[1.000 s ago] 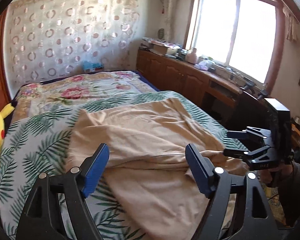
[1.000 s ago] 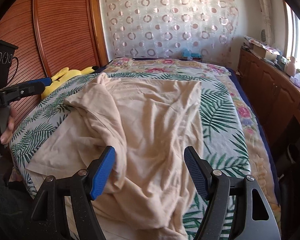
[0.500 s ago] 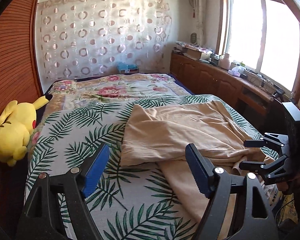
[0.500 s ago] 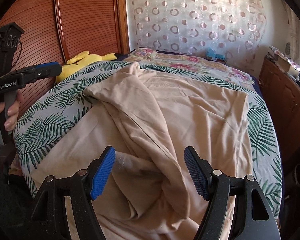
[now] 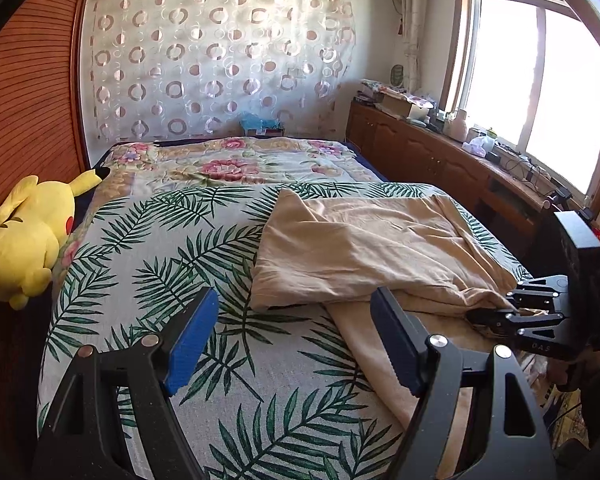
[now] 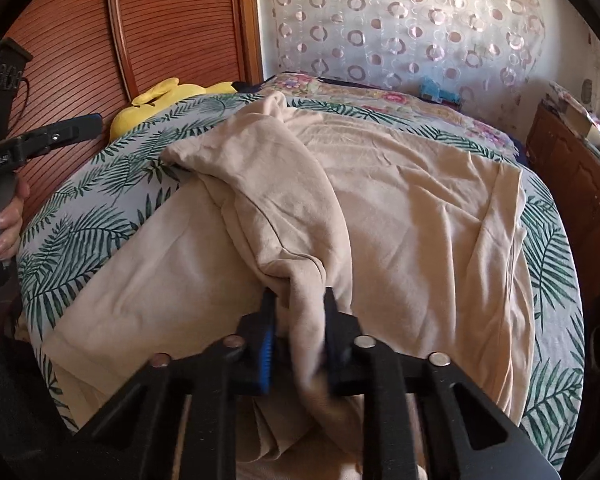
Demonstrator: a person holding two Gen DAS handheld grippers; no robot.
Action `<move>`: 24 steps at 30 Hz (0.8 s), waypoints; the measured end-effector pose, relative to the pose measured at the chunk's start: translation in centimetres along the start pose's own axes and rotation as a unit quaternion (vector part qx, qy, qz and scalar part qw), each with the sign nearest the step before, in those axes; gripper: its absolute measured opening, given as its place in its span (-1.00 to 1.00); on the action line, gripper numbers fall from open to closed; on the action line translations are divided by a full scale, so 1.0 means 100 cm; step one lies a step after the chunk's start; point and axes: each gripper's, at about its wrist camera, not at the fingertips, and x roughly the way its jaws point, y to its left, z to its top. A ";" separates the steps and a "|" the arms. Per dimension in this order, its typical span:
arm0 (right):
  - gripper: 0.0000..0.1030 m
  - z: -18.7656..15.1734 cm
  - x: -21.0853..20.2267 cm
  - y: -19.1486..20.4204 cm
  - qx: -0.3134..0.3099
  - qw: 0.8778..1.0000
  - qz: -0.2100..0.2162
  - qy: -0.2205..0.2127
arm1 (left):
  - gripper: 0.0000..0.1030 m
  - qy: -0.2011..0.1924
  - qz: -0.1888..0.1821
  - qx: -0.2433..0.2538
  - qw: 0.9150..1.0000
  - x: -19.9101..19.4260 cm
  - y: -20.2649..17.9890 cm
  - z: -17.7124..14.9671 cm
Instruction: Fold small clothes
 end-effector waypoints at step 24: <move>-0.54 -0.053 -0.085 -0.030 0.081 0.996 -0.043 -0.024 | 0.54 0.000 -0.023 0.027 0.999 0.001 -0.026 -0.007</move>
